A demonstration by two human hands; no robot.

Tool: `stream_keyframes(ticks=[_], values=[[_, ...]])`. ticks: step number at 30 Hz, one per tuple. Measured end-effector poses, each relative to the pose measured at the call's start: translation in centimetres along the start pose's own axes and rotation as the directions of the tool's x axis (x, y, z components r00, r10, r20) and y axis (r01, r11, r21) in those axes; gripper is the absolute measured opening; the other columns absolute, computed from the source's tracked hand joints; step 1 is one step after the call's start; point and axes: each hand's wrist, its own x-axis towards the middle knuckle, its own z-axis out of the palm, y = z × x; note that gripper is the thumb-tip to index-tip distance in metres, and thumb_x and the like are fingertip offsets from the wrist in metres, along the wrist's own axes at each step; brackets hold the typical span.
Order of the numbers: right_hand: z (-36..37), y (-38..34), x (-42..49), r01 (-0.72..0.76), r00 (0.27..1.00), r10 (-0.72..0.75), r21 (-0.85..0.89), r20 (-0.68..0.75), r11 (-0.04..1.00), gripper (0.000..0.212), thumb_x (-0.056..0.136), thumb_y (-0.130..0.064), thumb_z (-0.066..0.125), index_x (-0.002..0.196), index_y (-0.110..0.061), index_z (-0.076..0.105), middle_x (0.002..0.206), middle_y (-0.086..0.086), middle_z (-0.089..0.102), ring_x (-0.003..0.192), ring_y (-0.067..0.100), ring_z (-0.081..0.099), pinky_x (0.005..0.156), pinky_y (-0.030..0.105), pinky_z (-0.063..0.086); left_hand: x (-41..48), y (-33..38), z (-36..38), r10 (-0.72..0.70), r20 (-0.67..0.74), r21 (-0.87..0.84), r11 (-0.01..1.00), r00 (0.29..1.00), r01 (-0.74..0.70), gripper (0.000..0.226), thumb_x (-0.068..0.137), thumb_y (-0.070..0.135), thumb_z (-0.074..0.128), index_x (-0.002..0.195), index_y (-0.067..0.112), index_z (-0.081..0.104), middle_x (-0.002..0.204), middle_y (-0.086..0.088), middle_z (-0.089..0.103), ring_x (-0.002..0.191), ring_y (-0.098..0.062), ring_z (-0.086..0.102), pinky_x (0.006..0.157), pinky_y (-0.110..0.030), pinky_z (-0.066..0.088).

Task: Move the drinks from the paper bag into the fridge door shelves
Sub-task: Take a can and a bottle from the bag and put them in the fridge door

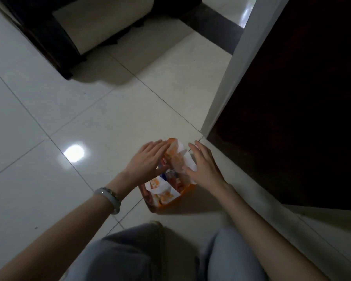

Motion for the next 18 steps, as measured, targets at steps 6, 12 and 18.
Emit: stream_keyframes(ticks=[6,12,18], values=[[6.1,4.8,3.8,0.103,0.995,-0.104,-0.07,-0.011,0.992,0.068,0.086,-0.033,0.062,0.142,-0.016,0.028,0.154,0.007,0.018,0.14,0.023,0.017,0.107,0.038,0.032,2.0,-1.1,8.1,0.083,0.137,0.228,0.967,0.987,-0.113,0.069,0.094,0.047,0.039,0.148,0.015,0.011,0.156,-0.009,0.011,0.144,-0.023,0.007,0.117,-0.039,0.003],[8.8,6.6,4.5,0.093,0.995,-0.09,-0.056,0.043,0.994,0.072,0.085,-0.029,0.064,0.144,-0.017,0.024,0.155,0.007,0.016,0.14,0.023,0.015,0.109,0.04,0.029,1.1,-2.3,9.9,-0.089,0.22,0.283,0.959,0.972,0.024,0.071,0.093,0.058,0.024,0.148,0.018,0.005,0.157,-0.006,0.003,0.144,-0.021,-0.003,0.117,-0.044,-0.004],[12.2,6.3,4.3,0.081,0.976,-0.091,0.058,0.197,0.995,0.068,0.086,-0.03,0.06,0.143,-0.018,0.025,0.154,0.004,0.021,0.141,0.021,0.018,0.113,0.042,0.025,-2.3,-3.7,10.9,-0.115,0.263,0.339,0.941,0.958,0.02,0.102,0.063,0.082,-0.012,0.141,0.016,-0.018,0.146,-0.004,-0.02,0.138,-0.021,-0.019,0.114,-0.045,-0.012]])
